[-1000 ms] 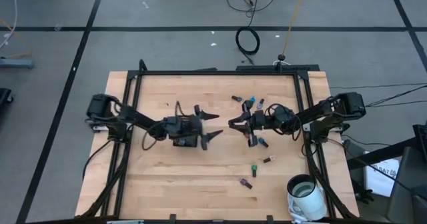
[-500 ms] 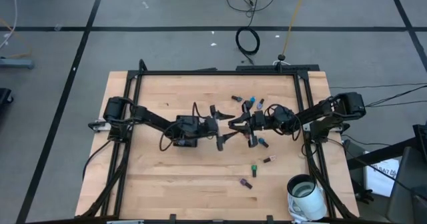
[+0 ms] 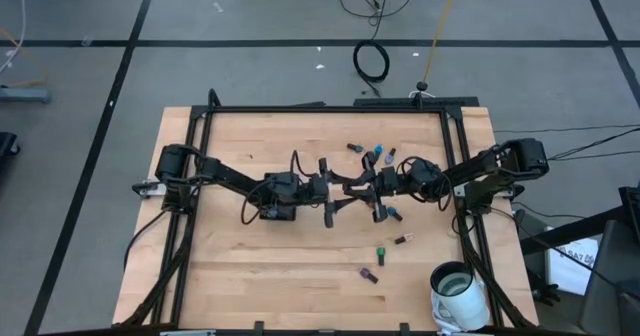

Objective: Pick & Place Nail Polish
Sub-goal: Put the white nail polish into the basket

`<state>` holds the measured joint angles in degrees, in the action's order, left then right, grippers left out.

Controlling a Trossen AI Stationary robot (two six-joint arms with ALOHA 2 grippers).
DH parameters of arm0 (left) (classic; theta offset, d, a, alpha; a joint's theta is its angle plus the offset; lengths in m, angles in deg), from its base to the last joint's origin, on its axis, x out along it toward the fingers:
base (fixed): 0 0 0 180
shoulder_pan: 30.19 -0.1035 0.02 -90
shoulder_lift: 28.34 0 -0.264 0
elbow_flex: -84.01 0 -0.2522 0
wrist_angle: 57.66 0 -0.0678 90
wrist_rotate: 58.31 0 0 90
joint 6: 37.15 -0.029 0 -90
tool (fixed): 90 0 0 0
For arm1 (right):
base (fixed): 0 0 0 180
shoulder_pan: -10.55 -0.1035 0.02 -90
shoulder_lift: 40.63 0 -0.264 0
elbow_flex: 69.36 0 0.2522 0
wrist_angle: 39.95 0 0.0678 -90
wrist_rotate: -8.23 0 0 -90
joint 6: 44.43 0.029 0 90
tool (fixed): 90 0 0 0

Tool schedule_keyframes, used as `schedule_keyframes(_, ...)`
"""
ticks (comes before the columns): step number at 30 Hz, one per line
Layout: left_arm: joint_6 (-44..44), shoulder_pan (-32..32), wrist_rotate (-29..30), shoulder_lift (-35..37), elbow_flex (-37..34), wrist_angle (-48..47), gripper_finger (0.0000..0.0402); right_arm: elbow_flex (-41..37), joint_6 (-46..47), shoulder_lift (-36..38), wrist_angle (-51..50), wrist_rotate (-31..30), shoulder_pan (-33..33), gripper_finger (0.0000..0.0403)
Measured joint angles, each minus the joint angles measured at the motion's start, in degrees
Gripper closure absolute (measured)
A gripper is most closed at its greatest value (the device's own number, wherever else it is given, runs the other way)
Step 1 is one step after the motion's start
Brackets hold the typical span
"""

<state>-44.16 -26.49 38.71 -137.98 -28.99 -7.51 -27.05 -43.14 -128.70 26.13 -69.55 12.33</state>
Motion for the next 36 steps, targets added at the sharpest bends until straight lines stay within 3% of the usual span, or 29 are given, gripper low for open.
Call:
schedule_keyframes(8, -1.51, 0.11, -1.02, 0.0, 0.04, 0.27, 0.031, -0.02, -0.62, 0.11, -0.47, 0.02, -0.02, 0.0354)
schedule_keyframes(17, -1.32, 0.07, -0.82, 0.0, 0.04, 0.29, 0.0311, -0.02, 0.67, 0.07, -0.75, -0.08, 0.0, 0.0352)
schedule_keyframes(19, -1.33, 0.11, 0.21, 0.0, 0.07, 0.27, 0.0309, -0.02, 2.61, 0.07, -0.79, -0.23, 0.02, 0.0325)
schedule_keyframes(28, -1.94, 0.17, 2.41, 1.06, 0.39, 0.31, 0.0309, -0.36, 5.59, 5.57, -4.9, 0.05, -0.02, 0.0138)
schedule_keyframes(32, -1.95, 0.36, 2.36, 2.58, 0.46, -2.03, 0.0306, -2.3, 3.16, 11.52, -10.78, -0.91, 0.01, 0.0099)
schedule_keyframes(36, -2.72, 0.96, 2.46, 4.77, 0.44, -7.7, 0.0309, -6.37, 1.23, 18.62, -14.43, -6.89, 0.04, 0.0091)
